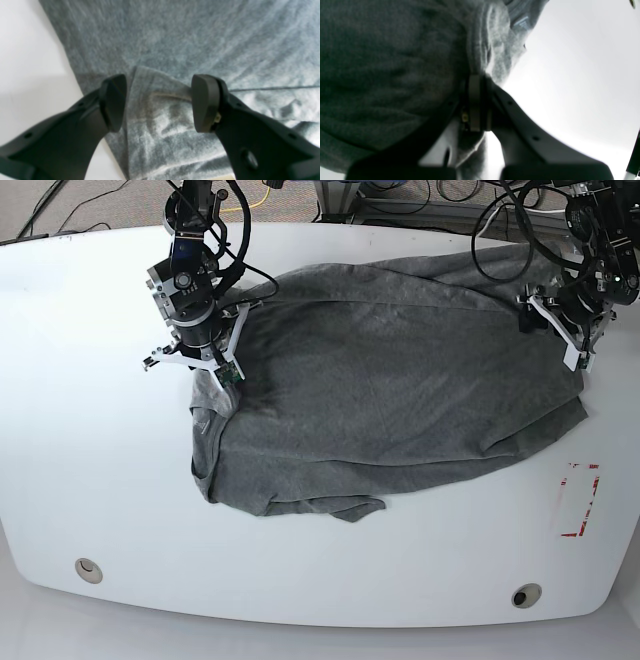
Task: Layout the t-shirt on the table in an organized manner, then fold the t-shirt properly
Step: 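Pull the held corner away from the right gripper with the left gripper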
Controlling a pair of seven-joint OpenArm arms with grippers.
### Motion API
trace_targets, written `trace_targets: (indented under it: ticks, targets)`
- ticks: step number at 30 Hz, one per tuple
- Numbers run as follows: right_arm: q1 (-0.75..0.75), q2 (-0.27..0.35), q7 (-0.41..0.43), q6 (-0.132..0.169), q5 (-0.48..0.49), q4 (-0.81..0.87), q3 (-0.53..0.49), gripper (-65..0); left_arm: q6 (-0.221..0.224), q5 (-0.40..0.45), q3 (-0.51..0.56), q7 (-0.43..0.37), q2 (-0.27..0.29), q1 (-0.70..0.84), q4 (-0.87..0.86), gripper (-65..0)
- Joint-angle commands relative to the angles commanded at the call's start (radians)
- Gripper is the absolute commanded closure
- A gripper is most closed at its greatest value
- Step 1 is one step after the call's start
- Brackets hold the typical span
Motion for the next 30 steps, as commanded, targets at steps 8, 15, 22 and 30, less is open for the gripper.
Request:
trace_targets:
  ticks: [8, 15, 22, 30]
  targets:
    - [0.000, -0.002, 0.000, 0.000, 0.000, 0.000, -0.002, 0.0, 0.000, 0.000, 0.003, 0.003, 0.000, 0.002, -0.021, -38.2]
    - [0.000, 0.002, 0.000, 0.000, 0.006, 0.000, 0.003, 0.0, 0.000, 0.000, 0.003, 0.003, 0.000, -0.003, -0.083, -38.2]
    - [-0.005, 0.005, 0.000, 0.000, 0.040, 0.000, 0.005, 0.0, 0.000, 0.000, 0.003, 0.003, 0.002, -0.003, -0.086, -38.1]
    - [-0.006, 0.005, 0.000, 0.000, 0.041, 0.000, 0.005, 0.0, 0.000, 0.000, 0.003, 0.003, 0.003, -0.003, -0.086, -21.1]
